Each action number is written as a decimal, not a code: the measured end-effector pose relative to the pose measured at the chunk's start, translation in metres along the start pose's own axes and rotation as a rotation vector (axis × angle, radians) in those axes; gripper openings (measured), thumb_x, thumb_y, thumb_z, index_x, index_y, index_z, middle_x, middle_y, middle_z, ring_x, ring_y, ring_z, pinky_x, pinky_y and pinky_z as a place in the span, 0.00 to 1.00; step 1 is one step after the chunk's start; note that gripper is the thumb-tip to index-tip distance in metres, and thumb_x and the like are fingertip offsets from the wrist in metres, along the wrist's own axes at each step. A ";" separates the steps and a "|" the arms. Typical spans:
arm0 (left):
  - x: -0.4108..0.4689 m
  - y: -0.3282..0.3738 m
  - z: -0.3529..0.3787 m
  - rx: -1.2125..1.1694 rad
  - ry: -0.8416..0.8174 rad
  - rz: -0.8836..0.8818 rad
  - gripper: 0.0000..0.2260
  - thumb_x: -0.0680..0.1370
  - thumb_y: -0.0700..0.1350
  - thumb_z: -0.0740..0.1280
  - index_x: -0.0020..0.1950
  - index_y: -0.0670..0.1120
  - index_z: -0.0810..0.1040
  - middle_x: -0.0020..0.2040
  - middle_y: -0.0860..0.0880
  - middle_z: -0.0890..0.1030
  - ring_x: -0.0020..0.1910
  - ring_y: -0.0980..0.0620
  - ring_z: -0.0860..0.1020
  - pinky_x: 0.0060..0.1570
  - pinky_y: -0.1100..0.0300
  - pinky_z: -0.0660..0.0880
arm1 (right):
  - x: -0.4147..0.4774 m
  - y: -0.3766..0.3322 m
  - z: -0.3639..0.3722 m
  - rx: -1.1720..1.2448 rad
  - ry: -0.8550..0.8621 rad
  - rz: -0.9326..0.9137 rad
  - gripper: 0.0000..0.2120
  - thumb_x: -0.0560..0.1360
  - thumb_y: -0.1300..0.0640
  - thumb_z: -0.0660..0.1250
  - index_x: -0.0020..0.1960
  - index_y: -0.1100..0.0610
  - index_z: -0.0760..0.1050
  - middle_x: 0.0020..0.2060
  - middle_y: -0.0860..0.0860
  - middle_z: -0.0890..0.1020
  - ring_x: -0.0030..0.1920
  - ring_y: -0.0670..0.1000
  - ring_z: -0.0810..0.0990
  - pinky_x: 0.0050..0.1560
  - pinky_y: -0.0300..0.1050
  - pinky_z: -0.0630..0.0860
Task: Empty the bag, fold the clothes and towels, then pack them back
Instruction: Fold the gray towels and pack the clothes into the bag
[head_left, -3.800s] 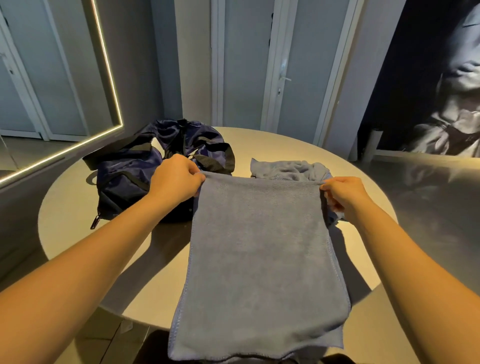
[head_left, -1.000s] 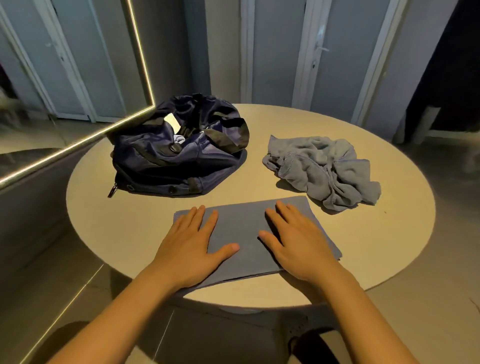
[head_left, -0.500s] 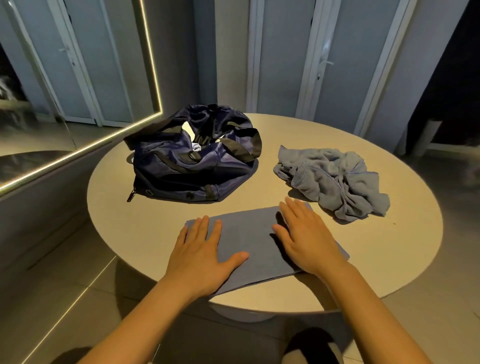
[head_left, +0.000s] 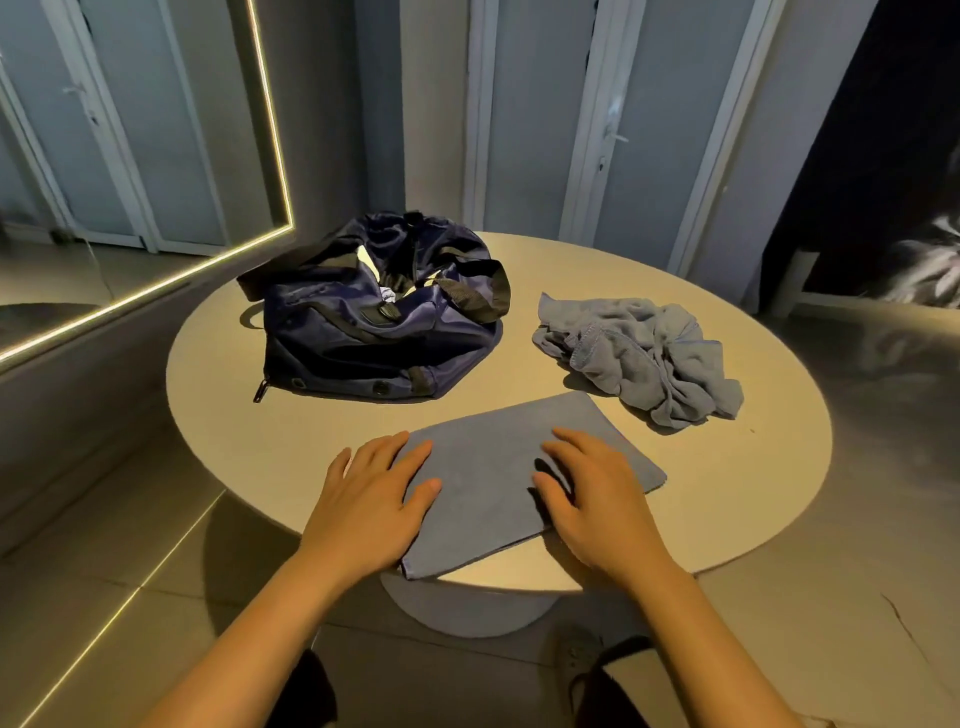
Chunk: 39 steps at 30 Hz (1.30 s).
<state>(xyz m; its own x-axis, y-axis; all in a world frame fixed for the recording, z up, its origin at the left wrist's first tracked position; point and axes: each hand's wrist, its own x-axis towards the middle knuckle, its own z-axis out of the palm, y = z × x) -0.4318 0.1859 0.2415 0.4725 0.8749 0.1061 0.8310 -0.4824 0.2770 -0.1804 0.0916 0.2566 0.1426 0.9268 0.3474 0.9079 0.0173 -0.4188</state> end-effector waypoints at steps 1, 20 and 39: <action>-0.001 0.002 0.000 -0.002 0.008 -0.005 0.40 0.72 0.71 0.33 0.83 0.60 0.54 0.83 0.55 0.55 0.81 0.53 0.53 0.80 0.46 0.46 | -0.009 -0.015 0.000 0.059 -0.038 -0.060 0.21 0.81 0.41 0.62 0.68 0.50 0.77 0.72 0.46 0.73 0.71 0.50 0.70 0.73 0.51 0.68; -0.040 -0.022 -0.016 -0.401 0.241 -0.023 0.17 0.82 0.54 0.66 0.70 0.50 0.78 0.66 0.51 0.80 0.64 0.48 0.76 0.69 0.50 0.68 | -0.068 -0.098 0.060 -0.033 0.144 -0.278 0.06 0.78 0.54 0.67 0.54 0.52 0.75 0.55 0.49 0.80 0.53 0.50 0.78 0.68 0.48 0.72; 0.002 0.031 -0.088 -1.088 0.158 0.195 0.05 0.79 0.37 0.71 0.53 0.40 0.84 0.46 0.44 0.86 0.46 0.54 0.82 0.49 0.63 0.79 | -0.043 -0.047 -0.051 1.018 0.071 0.302 0.10 0.82 0.53 0.65 0.55 0.59 0.82 0.42 0.52 0.86 0.43 0.50 0.84 0.47 0.47 0.80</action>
<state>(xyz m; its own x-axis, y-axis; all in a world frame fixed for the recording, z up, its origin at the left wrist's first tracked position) -0.4308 0.1759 0.3348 0.4603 0.8210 0.3377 0.0104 -0.3853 0.9227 -0.2087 0.0319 0.3042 0.3591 0.9218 0.1464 0.0789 0.1264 -0.9888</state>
